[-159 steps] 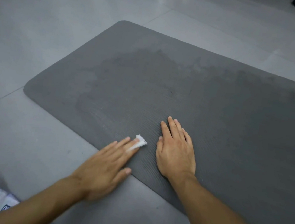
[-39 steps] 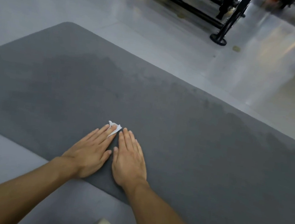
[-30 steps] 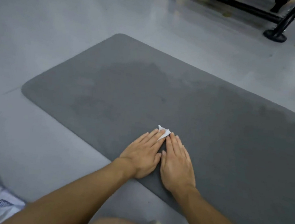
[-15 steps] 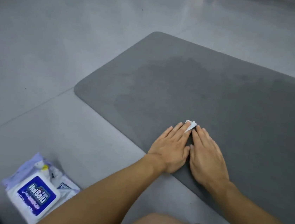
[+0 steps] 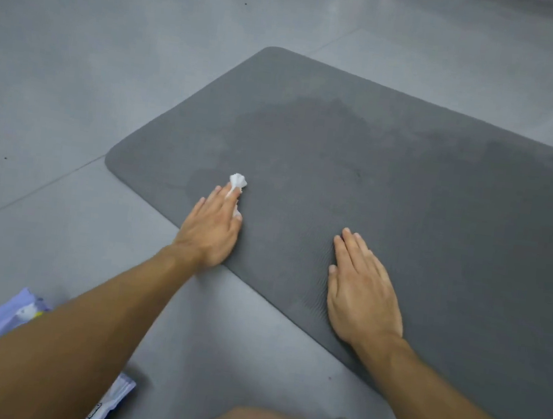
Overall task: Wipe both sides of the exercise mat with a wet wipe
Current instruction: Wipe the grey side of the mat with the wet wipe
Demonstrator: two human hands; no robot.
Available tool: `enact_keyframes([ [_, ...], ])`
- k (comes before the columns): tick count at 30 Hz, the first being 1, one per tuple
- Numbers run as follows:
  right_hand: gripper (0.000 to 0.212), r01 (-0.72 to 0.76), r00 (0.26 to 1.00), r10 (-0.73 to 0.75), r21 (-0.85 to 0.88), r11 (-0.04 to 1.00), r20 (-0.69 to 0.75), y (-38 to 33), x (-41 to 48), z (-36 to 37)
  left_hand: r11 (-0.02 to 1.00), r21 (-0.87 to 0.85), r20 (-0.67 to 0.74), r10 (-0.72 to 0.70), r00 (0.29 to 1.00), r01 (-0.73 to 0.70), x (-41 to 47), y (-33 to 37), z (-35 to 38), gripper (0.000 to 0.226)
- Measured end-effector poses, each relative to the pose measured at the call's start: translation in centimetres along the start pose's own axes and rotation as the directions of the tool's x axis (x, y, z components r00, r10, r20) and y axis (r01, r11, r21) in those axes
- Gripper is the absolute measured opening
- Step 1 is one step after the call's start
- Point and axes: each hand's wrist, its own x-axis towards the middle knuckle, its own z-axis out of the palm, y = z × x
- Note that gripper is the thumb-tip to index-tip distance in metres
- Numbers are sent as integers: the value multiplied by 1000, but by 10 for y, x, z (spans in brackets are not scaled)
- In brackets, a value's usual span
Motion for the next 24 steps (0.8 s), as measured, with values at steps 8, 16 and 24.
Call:
enact_keyframes([
  [8,60,-8,1000,8,-8,1000,-7,0,0,3,919,13,60,392,918,-394,-66,49,21,71],
  [16,60,-10,1000,9,-16,1000,-20,0,-1,4,886,42,147,451,880,-462,-64,38,13,64],
  [24,58,-8,1000,8,-38,999,-9,0,-2,5,997,77,79,17,997,-23,7,-44,-17,62],
])
